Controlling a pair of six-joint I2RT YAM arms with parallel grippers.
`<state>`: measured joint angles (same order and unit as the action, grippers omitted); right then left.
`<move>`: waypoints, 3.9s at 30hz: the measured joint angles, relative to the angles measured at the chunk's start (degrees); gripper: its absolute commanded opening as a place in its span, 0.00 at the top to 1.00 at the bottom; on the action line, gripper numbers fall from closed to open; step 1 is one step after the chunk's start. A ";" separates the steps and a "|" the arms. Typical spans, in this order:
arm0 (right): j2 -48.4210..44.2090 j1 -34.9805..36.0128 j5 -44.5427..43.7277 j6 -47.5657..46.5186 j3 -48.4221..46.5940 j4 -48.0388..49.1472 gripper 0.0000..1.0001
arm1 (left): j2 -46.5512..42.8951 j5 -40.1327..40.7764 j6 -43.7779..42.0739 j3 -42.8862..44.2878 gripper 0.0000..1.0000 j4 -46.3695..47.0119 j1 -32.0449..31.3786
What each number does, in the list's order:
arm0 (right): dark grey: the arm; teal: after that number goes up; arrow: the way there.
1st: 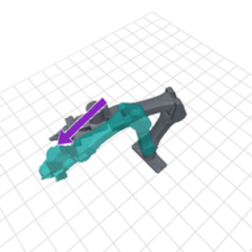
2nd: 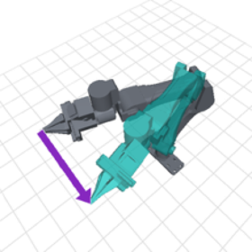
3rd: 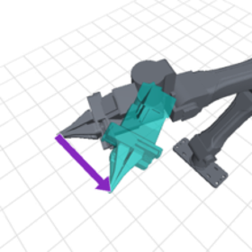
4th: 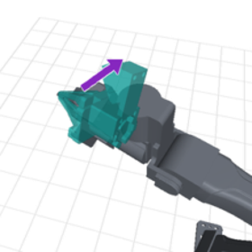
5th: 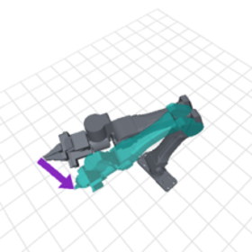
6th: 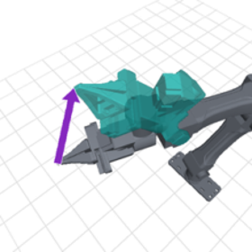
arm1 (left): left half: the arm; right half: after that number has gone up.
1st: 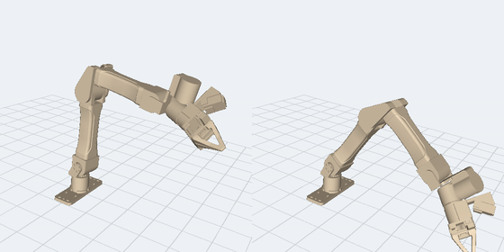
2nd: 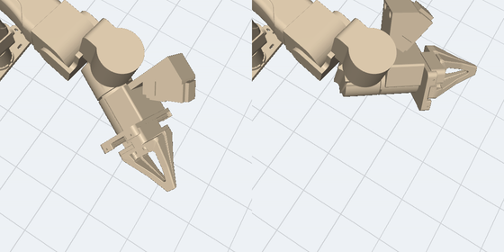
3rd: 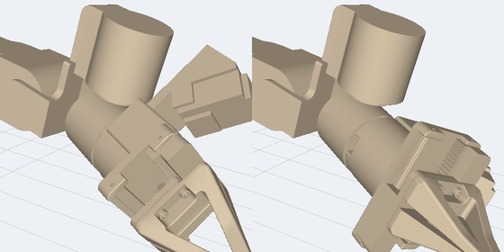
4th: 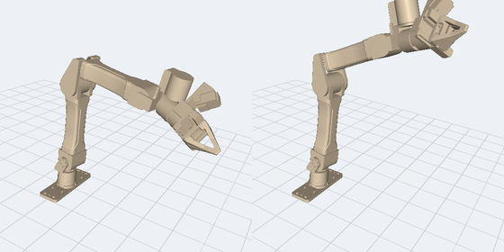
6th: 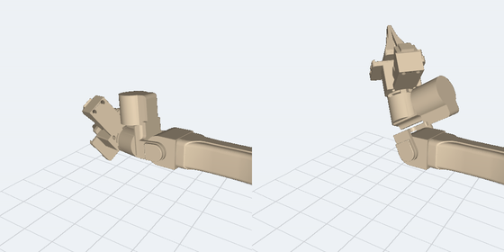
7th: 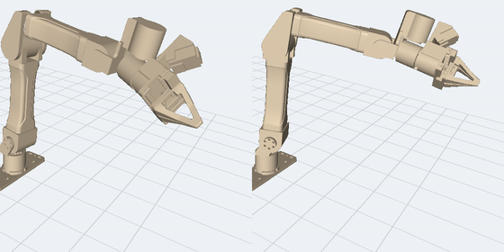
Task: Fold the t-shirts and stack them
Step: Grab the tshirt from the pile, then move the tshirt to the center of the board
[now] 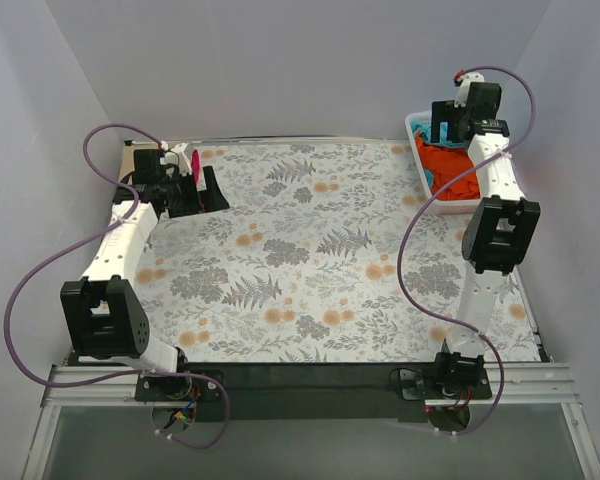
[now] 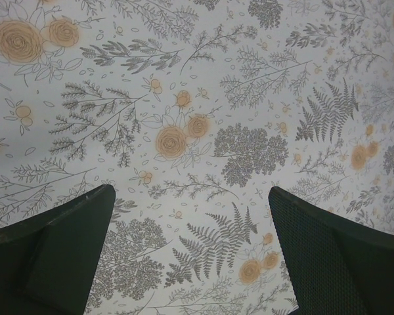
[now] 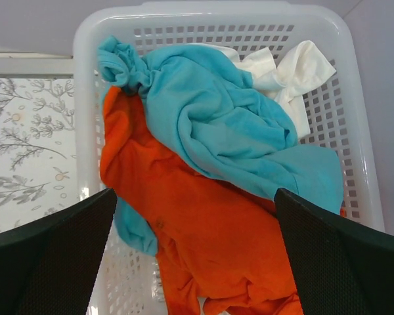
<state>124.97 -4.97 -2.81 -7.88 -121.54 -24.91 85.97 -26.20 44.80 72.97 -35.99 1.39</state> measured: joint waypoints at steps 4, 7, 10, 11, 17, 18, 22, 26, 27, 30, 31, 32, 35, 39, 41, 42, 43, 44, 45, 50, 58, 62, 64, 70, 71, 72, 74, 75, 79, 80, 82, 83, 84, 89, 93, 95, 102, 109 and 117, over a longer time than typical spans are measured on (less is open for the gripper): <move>2.05 -0.17 -2.40 -0.63 0.02 1.64 0.09 | -0.09 1.55 -0.48 -0.63 0.02 -0.46 0.00; 3.21 -0.61 -4.11 -1.29 0.02 2.89 0.15 | -0.39 2.32 -0.87 -0.63 0.02 -0.74 0.00; 3.82 -1.27 -5.22 -2.21 0.04 3.78 0.35 | -0.70 2.93 -1.16 -0.63 0.02 -1.27 0.00; 4.00 -1.49 -5.51 -2.47 0.04 4.09 0.49 | -0.76 3.06 -1.31 -0.63 0.02 -1.40 0.00; 4.13 -2.54 -6.27 -3.89 0.04 5.38 0.98 | -1.22 3.32 -1.75 -1.09 0.02 -1.95 0.00; 4.13 -2.60 -6.29 -4.44 0.04 5.55 0.99 | -1.25 3.32 -1.75 -1.09 0.02 -1.97 0.00; 4.09 -3.02 -6.43 -4.76 0.04 5.79 0.99 | -1.27 3.30 -1.75 -1.09 0.02 -1.97 0.00; 3.41 -3.28 -6.05 -5.18 0.04 5.77 0.99 | -1.44 3.23 -1.75 -1.11 0.02 -1.95 0.00; 2.93 -3.30 -5.99 -5.20 0.09 5.75 0.99 | -1.51 3.21 -1.73 -1.14 0.02 -1.92 0.00; 0.46 -3.37 -5.68 -4.92 0.20 5.73 0.99 | -1.92 3.02 -1.73 -1.18 0.02 -1.92 0.00; -0.79 -3.39 -5.44 -4.61 0.22 5.81 0.99 | -2.14 2.97 -1.73 -1.18 0.02 -1.92 0.00; -2.05 -3.43 -5.25 -4.37 0.22 5.88 0.99 | -2.38 2.91 -1.70 -1.18 0.02 -1.92 0.00; -6.27 -3.52 -4.61 -4.02 0.22 6.75 0.99 | -3.17 2.82 -1.64 -1.22 0.02 -1.92 0.00; -11.06 -3.61 -4.50 -3.45 -0.52 8.48 0.99 | -3.87 2.60 -1.07 -1.25 0.02 -1.92 0.00; -12.96 -3.65 -4.46 -2.78 -1.01 9.11 0.99 | -3.98 2.32 -0.76 -1.25 0.02 -1.92 0.00; -13.92 -3.65 -4.46 -2.49 -1.03 9.44 0.99 | -3.98 2.19 -0.59 -1.25 0.02 -1.92 0.00; -14.75 -3.65 -4.44 -2.14 -1.03 9.66 0.99 | -3.98 2.05 -0.39 -1.25 0.02 -1.95 0.00; -15.65 -3.65 -4.39 -1.73 -1.03 9.84 0.99 | -3.98 1.81 -0.15 -1.25 0.02 -1.97 0.00; -16.28 -3.65 -4.33 -1.42 -1.03 9.97 0.99 | -3.98 1.64 0.00 -1.25 0.02 -1.97 0.00; -20.33 -3.65 -4.39 -0.26 -1.03 11.63 0.99 | -3.93 1.29 0.20 -0.52 0.02 -2.91 0.00; -22.97 -3.65 -3.76 0.17 -5.64 16.24 0.99 | -3.91 1.31 0.22 2.08 0.02 -3.61 0.00; -24.70 -3.65 -1.92 0.44 -6.67 18.86 0.99 | -3.91 1.33 0.31 2.21 0.02 -4.24 0.00; -26.12 -3.65 -0.79 0.85 -6.71 19.87 0.99 | -3.98 1.33 0.48 2.21 0.02 -4.35 0.00; -31.52 -3.45 3.80 2.71 -6.69 22.34 0.99 | -5.22 1.33 0.87 2.21 0.02 -4.50 0.00; -32.54 -3.26 4.63 3.04 -6.69 22.95 0.99 | -5.53 1.33 0.98 2.21 0.02 -4.50 0.00; -33.68 -3.02 5.35 3.21 -6.67 23.71 0.99 | -5.81 1.33 1.09 2.21 0.02 -4.52 0.00; -35.71 -2.47 6.71 3.63 -6.67 25.18 0.99 | -6.38 1.31 1.31 2.21 0.02 -4.50 0.00; -36.70 -2.16 7.52 3.76 -6.67 25.97 0.99 | -6.64 1.31 1.42 2.21 0.02 -4.52 0.00; -40.13 -0.59 10.34 4.70 -6.67 29.46 0.99 | -7.32 1.31 1.75 2.21 0.02 -4.57 0.00; -41.00 -0.22 11.23 5.01 -6.67 30.53 0.99 | -7.45 1.31 1.88 2.21 0.02 -4.59 0.00; -41.81 0.31 12.39 5.51 -6.67 31.58 0.99 | -7.74 1.31 2.08 2.21 0.02 -4.76 0.00; -42.14 0.52 12.87 5.84 -6.67 31.95 0.99 | -7.98 1.29 2.16 2.21 0.02 -4.81 0.00; -42.49 0.94 13.51 6.10 -6.56 32.50 0.99 | -8.24 1.29 2.21 2.19 0.02 -4.83 0.00; -44.33 3.45 15.98 8.48 -3.63 33.88 0.99 | -10.21 1.29 2.16 1.60 0.02 -5.14 0.00; -46.66 9.03 16.87 10.32 2.73 34.14 0.99 | -11.89 1.33 2.01 0.74 0.02 -5.22 0.00; -47.12 13.03 16.98 10.58 5.09 33.75 0.99 | -12.39 1.38 1.84 0.31 0.02 -5.31 0.00; -47.17 26.73 16.33 8.74 10.36 30.82 0.99 | -12.61 2.97 1.01 -0.46 0.02 -5.40 0.00; -45.29 34.18 13.27 4.02 10.75 30.40 0.99 | -12.87 5.22 0.37 -1.42 0.02 -5.44 0.00; -44.54 36.35 12.41 4.70 20.57 32.02 0.99 | -13.55 6.75 0.07 -2.78 0.02 -5.53 0.00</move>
<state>80.42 31.38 9.61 -3.18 -100.97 7.11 72.42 -19.44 44.86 70.19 -41.52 1.39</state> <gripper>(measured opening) 0.018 0.982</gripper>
